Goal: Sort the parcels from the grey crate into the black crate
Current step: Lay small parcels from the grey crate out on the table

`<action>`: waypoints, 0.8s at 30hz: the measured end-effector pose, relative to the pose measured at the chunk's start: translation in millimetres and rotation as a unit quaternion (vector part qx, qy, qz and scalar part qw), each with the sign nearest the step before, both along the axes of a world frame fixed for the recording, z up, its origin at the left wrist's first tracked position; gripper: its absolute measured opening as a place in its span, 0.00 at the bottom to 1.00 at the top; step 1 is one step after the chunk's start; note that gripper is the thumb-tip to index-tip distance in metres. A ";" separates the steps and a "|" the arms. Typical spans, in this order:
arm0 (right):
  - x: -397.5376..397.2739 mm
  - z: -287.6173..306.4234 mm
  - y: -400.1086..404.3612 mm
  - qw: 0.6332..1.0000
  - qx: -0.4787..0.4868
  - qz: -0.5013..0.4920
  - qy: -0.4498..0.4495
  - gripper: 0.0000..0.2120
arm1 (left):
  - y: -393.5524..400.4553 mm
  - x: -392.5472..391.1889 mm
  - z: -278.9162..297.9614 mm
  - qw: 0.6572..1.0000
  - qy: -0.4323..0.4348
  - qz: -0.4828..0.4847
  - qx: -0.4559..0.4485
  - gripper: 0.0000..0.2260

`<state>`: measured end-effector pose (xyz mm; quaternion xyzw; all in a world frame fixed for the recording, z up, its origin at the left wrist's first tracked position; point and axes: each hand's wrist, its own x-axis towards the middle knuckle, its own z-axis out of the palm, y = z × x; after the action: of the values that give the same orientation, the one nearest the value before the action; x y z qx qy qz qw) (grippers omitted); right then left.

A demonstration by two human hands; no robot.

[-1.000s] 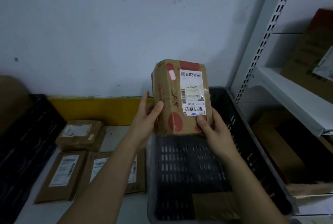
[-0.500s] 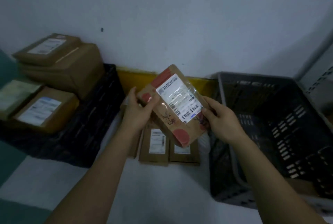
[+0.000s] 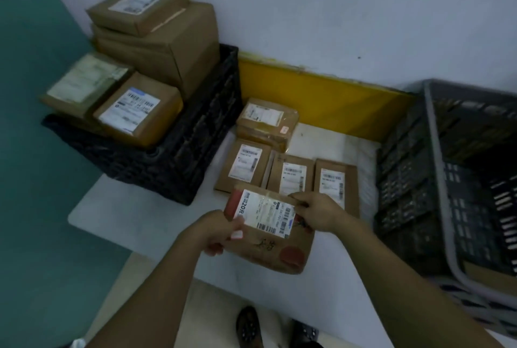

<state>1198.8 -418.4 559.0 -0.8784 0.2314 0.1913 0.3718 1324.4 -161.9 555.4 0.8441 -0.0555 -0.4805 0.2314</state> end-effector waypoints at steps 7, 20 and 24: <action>1.4 -41.3 27.8 0.997 -0.067 0.034 0.003 0.16 | 11.3 -5.9 -37.5 0.996 -0.083 -0.013 0.019 0.17; -55.1 41.7 -15.8 0.976 -0.164 -0.009 -0.141 0.27 | -111.0 -18.1 24.4 0.864 -0.468 -0.168 -0.075 0.34; -100.7 96.2 -45.7 0.950 -0.228 -0.058 -0.204 0.28 | -171.6 -47.4 62.9 0.827 -0.498 -0.182 -0.188 0.34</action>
<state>1098.0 -464.1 655.2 -0.9452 0.2387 -0.0719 0.2109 1276.9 -333.4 618.3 0.8837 -0.4046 -0.0087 0.2351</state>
